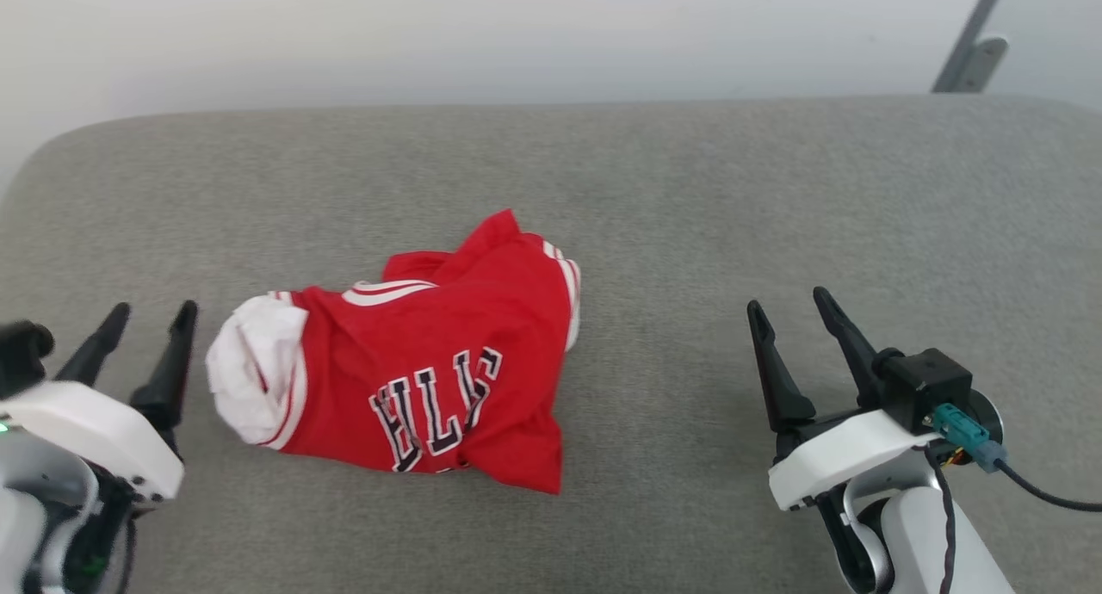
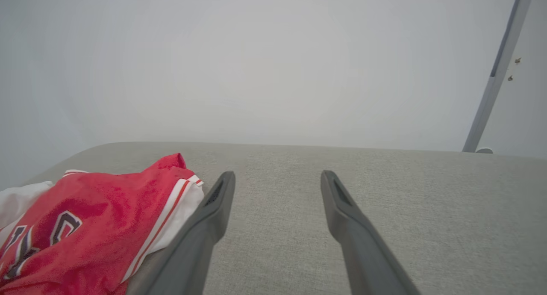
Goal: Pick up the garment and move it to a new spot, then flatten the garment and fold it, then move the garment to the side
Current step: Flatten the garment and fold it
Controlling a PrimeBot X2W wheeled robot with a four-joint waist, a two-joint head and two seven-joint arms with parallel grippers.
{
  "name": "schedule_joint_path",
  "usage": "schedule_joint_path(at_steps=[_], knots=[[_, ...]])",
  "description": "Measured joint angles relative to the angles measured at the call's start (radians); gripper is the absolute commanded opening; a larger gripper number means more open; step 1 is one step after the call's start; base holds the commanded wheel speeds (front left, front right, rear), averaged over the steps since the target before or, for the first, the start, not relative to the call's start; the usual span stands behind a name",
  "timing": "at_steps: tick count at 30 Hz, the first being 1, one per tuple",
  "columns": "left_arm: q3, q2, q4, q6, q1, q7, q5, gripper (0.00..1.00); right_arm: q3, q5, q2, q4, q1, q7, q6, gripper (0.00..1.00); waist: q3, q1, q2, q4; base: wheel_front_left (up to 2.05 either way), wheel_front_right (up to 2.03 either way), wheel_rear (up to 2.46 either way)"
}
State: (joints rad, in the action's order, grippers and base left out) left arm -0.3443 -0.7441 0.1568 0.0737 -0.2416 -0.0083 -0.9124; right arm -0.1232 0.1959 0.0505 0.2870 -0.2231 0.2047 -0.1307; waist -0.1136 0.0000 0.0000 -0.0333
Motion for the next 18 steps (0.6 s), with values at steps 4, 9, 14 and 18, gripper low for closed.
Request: schedule_joint_path(at_steps=[4,9,14,18], knots=[[-0.005,0.028,-0.035,0.002,0.045,-0.117,0.048,1.0,-0.008,-0.002,0.0,-0.006,0.009,-0.021,0.0,1.0,0.02,0.0,0.0,-0.038,0.0,0.0,0.0],[-0.002,0.06,-0.067,0.03,0.102,-0.217,0.103,1.0,-0.029,0.005,0.006,-0.012,0.009,-0.056,0.0,1.0,0.04,0.0,0.0,-0.087,0.0,0.0,0.0],[0.039,0.107,-0.1,0.066,0.154,-0.249,0.155,1.0,-0.067,0.018,0.028,-0.001,-0.016,-0.112,0.0,1.0,0.051,0.0,0.0,-0.138,0.0,0.0,0.0],[0.099,0.168,-0.134,0.076,0.189,-0.252,0.201,1.0,-0.104,0.041,0.054,0.028,-0.059,-0.179,0.0,1.0,0.051,0.0,0.0,-0.179,0.0,0.0,0.0]])
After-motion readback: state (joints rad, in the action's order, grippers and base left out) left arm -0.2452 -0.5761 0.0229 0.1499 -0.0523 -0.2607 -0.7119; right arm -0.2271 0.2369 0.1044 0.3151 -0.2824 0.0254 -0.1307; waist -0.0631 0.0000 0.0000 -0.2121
